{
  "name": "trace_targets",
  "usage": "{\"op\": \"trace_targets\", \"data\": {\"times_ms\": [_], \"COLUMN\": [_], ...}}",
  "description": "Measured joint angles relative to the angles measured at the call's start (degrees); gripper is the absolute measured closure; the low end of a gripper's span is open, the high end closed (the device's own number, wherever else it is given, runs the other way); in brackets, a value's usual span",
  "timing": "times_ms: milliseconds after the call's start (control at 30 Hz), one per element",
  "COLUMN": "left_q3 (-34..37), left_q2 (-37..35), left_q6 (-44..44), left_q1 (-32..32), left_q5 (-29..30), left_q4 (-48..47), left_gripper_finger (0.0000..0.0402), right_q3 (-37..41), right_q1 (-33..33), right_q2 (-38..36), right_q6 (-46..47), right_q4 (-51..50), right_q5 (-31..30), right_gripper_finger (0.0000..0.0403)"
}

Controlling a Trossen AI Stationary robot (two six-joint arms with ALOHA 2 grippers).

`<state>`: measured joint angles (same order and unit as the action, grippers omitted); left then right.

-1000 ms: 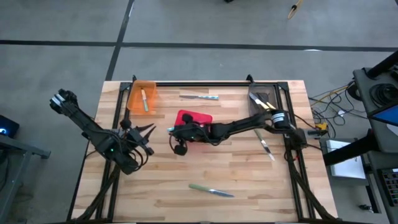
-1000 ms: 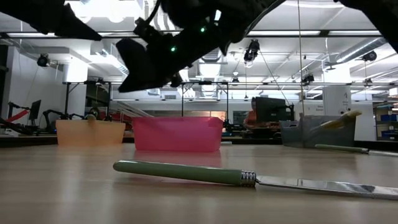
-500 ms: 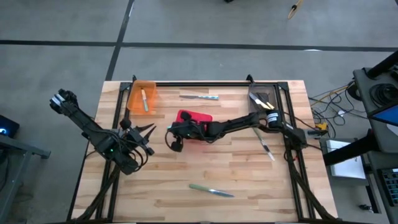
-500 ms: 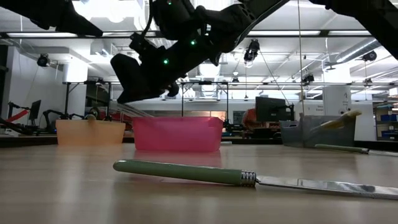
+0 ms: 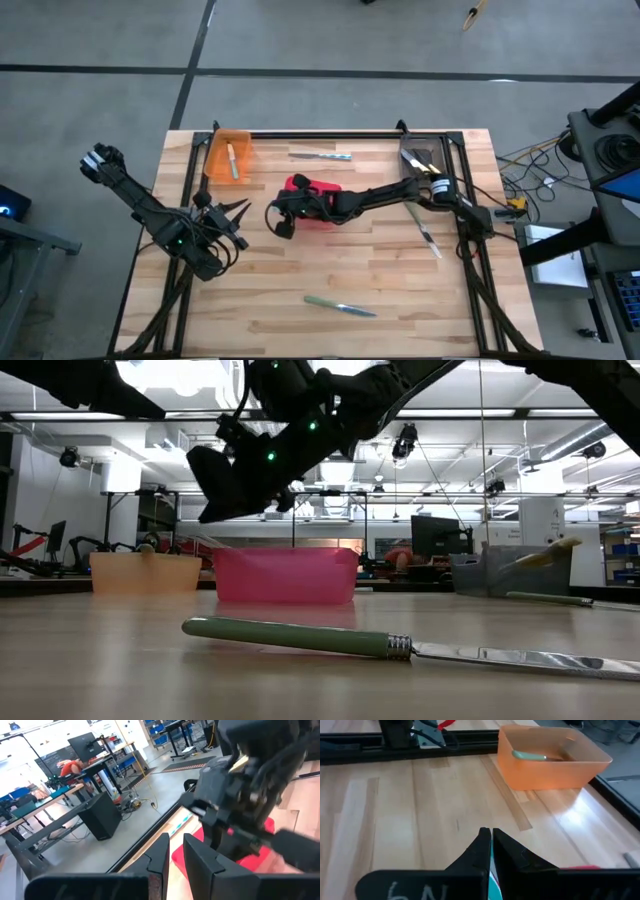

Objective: Sort silverware by color (type)
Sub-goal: Adjust the white patterned table knife in the red bin, then put the bottom green table knife into the orange bin

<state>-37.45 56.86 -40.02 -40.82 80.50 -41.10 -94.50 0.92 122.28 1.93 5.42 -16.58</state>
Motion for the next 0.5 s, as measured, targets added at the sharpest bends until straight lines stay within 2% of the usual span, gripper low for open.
{"op": "trace_targets", "data": {"times_ms": [367,500], "left_q3": [0.02,0.11], "left_q2": [0.04,0.05], "left_q6": [-1.22,-1.42], "left_q1": [0.0,0.02], "left_q5": [-0.84,-4.33], "left_q4": [2.79,4.97], "left_gripper_finger": [0.0364,0.0364], "right_q3": [1.36,3.02], "right_q1": [-2.07,-2.16], "right_q2": [-9.98,-13.61], "right_q6": [-3.05,-3.33], "right_q4": [-13.96,-18.19], "right_q5": [0.0,-0.02], "right_gripper_finger": [0.0394,0.0394]}}
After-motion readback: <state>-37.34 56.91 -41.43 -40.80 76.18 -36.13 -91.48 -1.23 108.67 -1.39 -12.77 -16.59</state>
